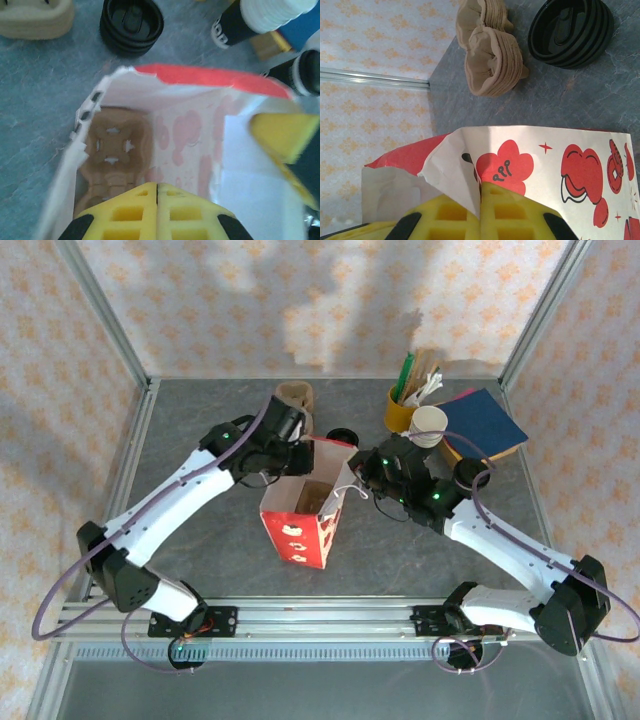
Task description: Pack the takeout coffee
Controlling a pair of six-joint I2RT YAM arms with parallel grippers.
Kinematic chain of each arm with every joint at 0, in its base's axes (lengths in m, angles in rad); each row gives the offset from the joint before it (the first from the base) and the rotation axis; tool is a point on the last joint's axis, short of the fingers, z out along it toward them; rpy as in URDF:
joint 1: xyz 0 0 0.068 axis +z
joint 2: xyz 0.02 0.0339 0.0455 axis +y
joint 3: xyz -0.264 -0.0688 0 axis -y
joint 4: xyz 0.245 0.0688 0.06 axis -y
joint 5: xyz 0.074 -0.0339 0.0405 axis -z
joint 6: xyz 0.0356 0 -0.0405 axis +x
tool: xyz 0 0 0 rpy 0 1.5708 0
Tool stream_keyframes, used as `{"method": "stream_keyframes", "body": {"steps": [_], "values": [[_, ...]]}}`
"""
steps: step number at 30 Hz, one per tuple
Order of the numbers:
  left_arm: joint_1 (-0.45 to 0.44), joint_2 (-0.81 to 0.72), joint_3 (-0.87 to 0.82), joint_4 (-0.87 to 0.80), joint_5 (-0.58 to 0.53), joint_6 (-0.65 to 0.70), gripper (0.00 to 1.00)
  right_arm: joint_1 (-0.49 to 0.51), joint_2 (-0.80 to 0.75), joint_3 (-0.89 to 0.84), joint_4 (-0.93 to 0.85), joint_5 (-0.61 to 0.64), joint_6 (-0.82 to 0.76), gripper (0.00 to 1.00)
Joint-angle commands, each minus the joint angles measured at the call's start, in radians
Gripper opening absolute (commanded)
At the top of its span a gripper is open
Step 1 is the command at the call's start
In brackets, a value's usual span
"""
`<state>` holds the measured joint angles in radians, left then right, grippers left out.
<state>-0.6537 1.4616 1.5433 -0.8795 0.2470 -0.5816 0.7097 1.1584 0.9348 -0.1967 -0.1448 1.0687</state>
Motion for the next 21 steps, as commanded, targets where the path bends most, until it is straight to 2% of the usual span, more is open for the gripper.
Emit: {"method": "stream_keyframes", "body": {"steps": [1,4,6,9,11,14,18,21], "values": [[0.011,-0.055,0.02,0.075,0.028,-0.064,0.1,-0.004,0.016,0.043,-0.047,0.032,-0.031,0.0],[0.035,-0.12,0.032,0.111,0.011,-0.06,0.13,-0.004,0.018,0.065,-0.06,0.023,-0.059,0.01],[0.055,-0.158,0.049,0.097,-0.046,-0.04,0.16,-0.008,0.052,0.089,-0.075,0.012,-0.088,0.1],[0.11,-0.196,0.049,0.068,-0.078,-0.011,0.29,-0.024,0.088,0.125,-0.091,-0.032,-0.131,0.21],[0.125,-0.218,0.026,0.067,-0.104,0.048,0.39,-0.042,0.114,0.139,-0.099,-0.077,-0.145,0.25],[0.132,-0.233,-0.011,0.073,-0.097,0.132,0.49,-0.063,0.149,0.162,-0.111,-0.134,-0.169,0.31],[0.133,-0.231,-0.056,0.07,-0.098,0.204,0.55,-0.071,0.169,0.23,-0.165,-0.133,-0.231,0.38],[0.133,-0.248,-0.122,0.129,-0.06,0.224,0.58,-0.077,0.174,0.295,-0.222,-0.115,-0.292,0.51]]}}
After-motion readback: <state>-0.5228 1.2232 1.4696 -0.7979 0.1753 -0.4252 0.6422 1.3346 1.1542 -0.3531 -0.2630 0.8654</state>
